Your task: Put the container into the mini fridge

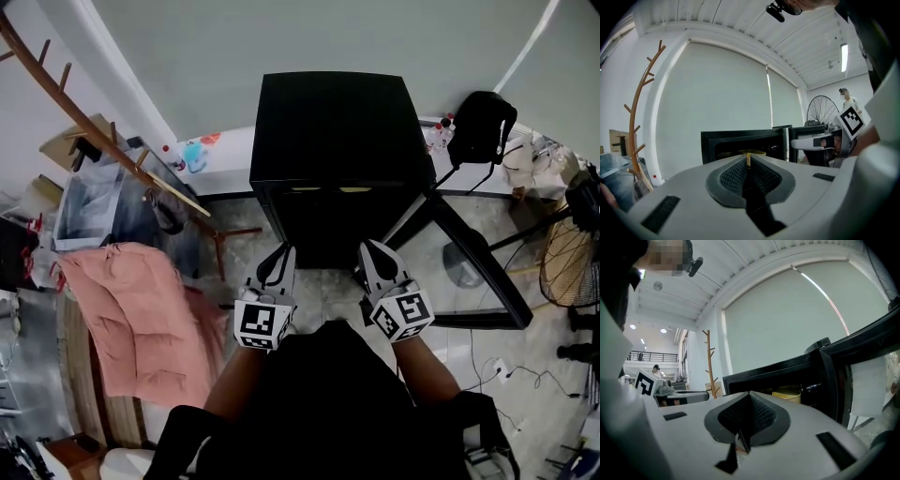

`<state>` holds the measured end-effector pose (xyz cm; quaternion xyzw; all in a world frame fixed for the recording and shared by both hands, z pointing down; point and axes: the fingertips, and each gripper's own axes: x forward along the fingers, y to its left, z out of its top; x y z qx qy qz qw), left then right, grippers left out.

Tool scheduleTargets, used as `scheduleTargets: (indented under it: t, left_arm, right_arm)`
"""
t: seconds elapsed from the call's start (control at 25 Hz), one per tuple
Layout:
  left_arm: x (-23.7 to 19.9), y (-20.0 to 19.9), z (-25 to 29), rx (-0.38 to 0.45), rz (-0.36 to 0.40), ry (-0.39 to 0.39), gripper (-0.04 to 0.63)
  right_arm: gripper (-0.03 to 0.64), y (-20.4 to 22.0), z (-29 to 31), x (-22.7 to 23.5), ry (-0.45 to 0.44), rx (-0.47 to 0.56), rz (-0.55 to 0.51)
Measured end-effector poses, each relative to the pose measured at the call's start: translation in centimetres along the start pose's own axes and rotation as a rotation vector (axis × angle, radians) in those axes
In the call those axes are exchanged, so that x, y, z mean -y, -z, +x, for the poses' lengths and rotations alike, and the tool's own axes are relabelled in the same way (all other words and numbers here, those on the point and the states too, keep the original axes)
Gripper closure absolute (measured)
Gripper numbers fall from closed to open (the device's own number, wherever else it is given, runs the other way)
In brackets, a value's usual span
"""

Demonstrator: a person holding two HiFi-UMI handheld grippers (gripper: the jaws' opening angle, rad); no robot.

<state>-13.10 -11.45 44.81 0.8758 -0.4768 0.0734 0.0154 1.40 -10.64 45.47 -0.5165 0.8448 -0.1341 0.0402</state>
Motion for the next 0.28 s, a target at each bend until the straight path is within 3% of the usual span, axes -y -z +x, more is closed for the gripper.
scheduleTargets:
  t: [0.28]
  left_arm:
    - [0.13, 0.15, 0.20, 0.001, -0.001, 0.015, 0.557]
  right_arm:
    - [0.586, -0.03, 0.04, -0.03, -0.004, 0.007, 0.008]
